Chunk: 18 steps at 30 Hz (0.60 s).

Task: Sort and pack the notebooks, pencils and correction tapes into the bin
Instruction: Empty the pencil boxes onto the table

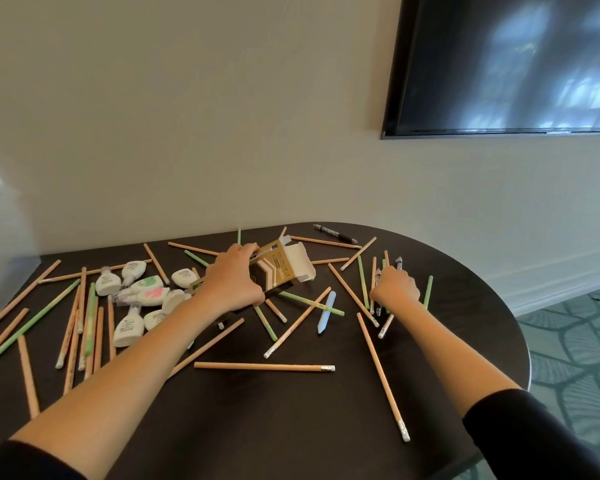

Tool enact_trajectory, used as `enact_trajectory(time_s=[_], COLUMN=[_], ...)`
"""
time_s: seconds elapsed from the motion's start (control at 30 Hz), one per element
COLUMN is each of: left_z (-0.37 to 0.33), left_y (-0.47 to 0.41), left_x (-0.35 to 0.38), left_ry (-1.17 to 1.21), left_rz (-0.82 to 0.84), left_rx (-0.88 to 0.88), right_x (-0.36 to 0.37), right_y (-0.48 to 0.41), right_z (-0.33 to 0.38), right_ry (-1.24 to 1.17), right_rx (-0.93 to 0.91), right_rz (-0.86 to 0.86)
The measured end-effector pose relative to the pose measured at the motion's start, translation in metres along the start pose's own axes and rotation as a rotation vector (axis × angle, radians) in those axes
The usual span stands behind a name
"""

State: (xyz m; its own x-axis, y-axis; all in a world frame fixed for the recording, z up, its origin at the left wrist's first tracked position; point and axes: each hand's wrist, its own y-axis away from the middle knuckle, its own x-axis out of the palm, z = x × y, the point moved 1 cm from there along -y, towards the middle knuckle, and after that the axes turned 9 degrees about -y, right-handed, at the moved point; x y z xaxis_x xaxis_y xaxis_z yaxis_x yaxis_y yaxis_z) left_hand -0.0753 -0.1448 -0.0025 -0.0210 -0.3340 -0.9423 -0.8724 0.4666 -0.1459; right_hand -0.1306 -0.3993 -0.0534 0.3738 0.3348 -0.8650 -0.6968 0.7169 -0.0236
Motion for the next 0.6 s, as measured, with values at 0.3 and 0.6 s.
enact_trajectory(time_s=[0.3,0.6], left_z=[0.0039,0.0015], left_y=[-0.0006,-0.0004], left_x=[0.0029,0.0000], left_ry=[-0.067,-0.065], left_rz=[0.034,0.033], left_rx=[-0.004,0.013], right_x=[0.0012,0.0008], right_y=[0.0013,0.0014], right_z=[-0.0085,-0.0033], right_ry=[-0.027,-0.092], right_rx=[0.038,0.035], right_rz=[0.035,0.073])
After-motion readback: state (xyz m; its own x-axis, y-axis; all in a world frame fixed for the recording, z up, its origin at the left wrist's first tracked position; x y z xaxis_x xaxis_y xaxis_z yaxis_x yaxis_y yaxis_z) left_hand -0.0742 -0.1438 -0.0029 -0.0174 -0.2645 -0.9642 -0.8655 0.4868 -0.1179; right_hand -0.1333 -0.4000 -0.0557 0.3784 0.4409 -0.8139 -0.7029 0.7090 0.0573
